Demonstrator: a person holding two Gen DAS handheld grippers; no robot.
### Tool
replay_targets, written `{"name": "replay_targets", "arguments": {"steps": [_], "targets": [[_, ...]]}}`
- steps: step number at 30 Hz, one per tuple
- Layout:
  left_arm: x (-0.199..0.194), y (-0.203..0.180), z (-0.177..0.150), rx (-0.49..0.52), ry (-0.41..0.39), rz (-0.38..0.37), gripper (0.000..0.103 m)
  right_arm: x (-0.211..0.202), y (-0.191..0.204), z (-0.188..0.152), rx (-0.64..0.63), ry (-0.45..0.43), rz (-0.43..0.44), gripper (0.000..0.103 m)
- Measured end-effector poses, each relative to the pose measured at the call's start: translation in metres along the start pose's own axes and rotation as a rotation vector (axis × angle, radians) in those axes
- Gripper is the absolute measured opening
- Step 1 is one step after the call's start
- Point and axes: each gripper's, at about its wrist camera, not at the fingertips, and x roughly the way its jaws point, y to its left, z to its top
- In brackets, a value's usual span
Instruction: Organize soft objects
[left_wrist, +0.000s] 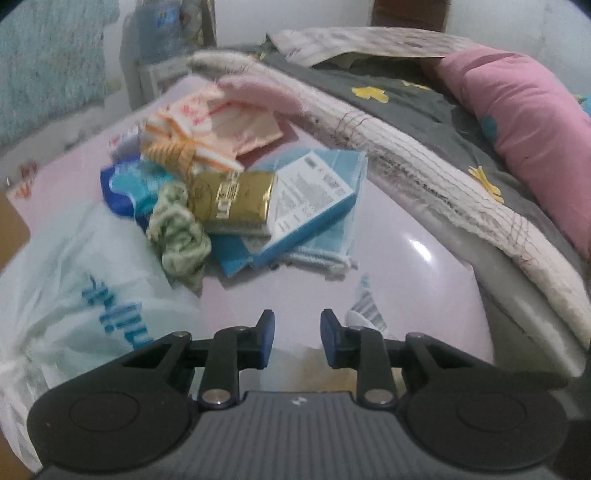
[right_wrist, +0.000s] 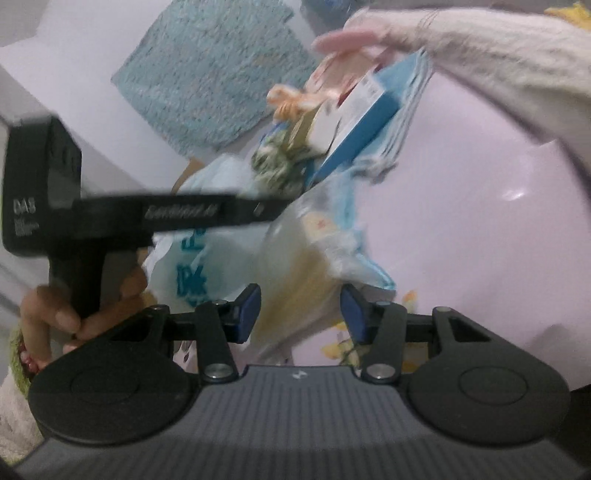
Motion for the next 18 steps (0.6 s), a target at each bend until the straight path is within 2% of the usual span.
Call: {"name": "replay_targets", "arguments": {"steps": [4,8,10,12,13,16,18], "targets": [[0.000,0.004,-0.006,-0.051,0.043,-0.051,0.028,-0.021,-0.016,0.007,0.038,-0.060,-0.004,0.047],[-0.009,0.001,-0.012,-0.067,0.020,-0.087,0.031,-0.027,-0.032,0.013,0.088,-0.089,-0.010,0.047],[-0.022,0.000,-0.016,-0.061,-0.044,-0.084,0.037,-0.029,-0.036,0.011,0.107,-0.098,-0.007,0.047],[-0.036,-0.004,-0.021,-0.024,-0.107,-0.078,0.056,-0.030,-0.038,0.010,0.123,-0.107,-0.002,0.047],[-0.041,-0.007,-0.023,0.001,-0.124,-0.084,0.059,-0.031,-0.040,0.009,0.133,-0.113,0.002,0.047],[-0.049,-0.017,-0.030,0.087,-0.140,-0.102,0.065,-0.031,-0.047,0.010,0.175,-0.125,0.016,0.048],[-0.047,-0.025,-0.033,0.148,-0.129,-0.109,0.075,-0.034,-0.050,0.009,0.194,-0.133,0.020,0.048]]}}
